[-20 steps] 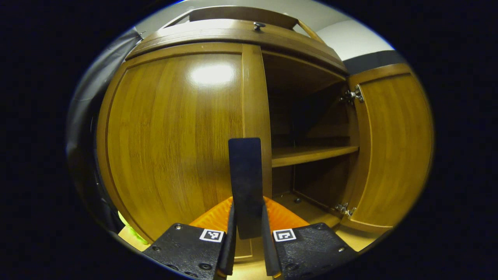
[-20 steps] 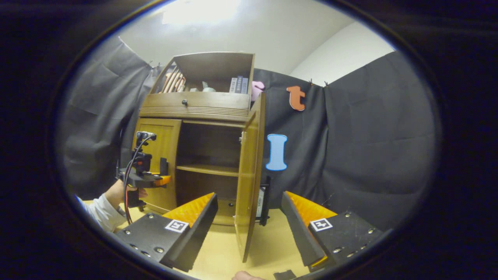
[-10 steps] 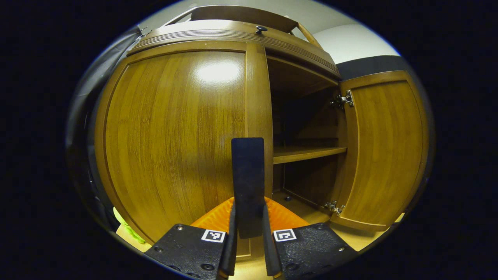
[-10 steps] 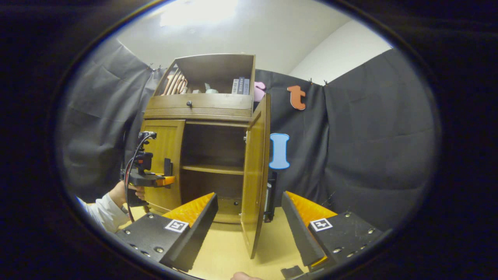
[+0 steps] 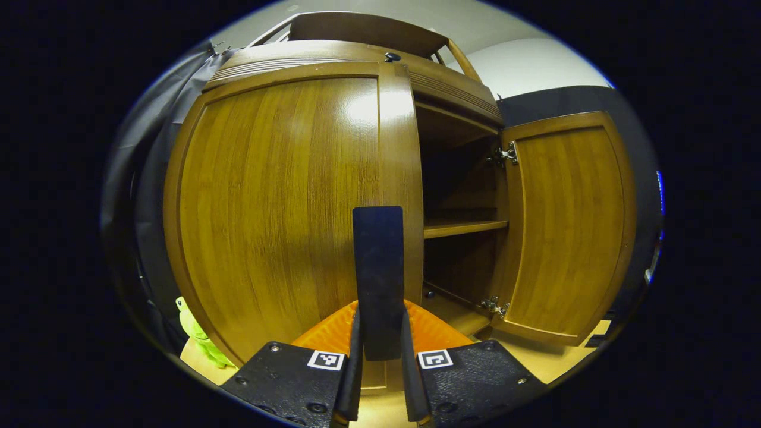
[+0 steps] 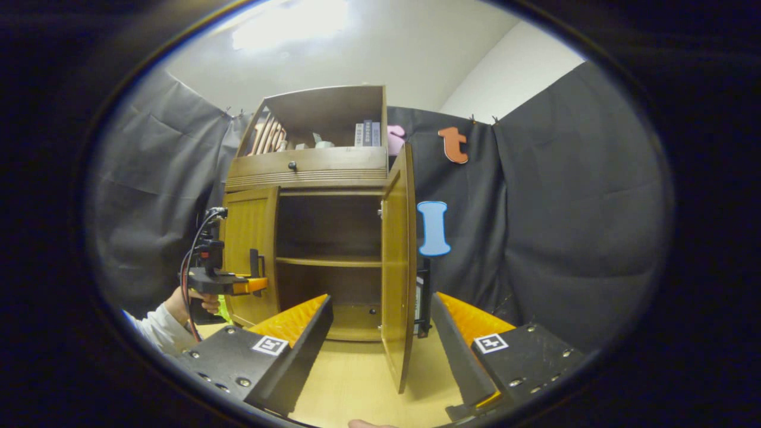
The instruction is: Open the right door of the double-door shoe cabinet with the right hand, and open the left door with the left hand.
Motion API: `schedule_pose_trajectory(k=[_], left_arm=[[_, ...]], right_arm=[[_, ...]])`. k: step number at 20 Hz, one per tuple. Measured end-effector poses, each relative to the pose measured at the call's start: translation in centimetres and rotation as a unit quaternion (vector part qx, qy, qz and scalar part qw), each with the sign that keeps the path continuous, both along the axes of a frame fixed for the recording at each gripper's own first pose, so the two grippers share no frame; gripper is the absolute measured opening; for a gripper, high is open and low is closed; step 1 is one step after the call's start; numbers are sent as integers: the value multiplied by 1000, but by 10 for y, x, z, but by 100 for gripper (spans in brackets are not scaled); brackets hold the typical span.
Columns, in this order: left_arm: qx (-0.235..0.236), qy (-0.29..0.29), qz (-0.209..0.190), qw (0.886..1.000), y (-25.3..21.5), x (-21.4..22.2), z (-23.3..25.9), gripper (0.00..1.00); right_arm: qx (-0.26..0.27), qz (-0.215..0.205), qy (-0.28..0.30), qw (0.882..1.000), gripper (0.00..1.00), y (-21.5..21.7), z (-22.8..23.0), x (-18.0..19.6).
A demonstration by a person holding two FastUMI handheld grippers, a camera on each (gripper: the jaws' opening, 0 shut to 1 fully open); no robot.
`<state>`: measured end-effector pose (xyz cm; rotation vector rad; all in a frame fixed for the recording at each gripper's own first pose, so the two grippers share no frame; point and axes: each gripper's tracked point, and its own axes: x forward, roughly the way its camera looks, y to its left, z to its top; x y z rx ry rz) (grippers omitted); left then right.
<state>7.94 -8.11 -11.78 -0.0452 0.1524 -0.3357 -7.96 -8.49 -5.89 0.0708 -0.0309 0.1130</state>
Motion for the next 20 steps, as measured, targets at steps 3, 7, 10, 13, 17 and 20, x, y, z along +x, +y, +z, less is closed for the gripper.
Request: schedule_pose_trajectory(k=[3, 7, 10, 13, 17, 20], left_arm=[[-5, 2, -7, 1000, 5, -13, 3, 31], [2, 5, -5, 1000, 10, -27, 2, 31], [3, 5, -5, 1000, 16, -37, 3, 31], [7, 5, -4, 1000, 22, -50, 3, 31], [19, 16, -12, 1000, 33, -68, 4, 31], [14, 22, -15, 1000, 40, -79, 5, 31]], right_arm=[[-3, -10, -6, 1000, 98, -4, 4, -6], [7, -11, -13, 1000, 98, -3, 12, -14], [8, -11, -17, 1000, 98, -2, 17, -18], [10, -2, -19, 1000, 98, 6, 20, -21], [-1, 2, -16, 1000, 98, 14, 22, -22], [-3, 5, -19, 1000, 98, 22, 30, -27]])
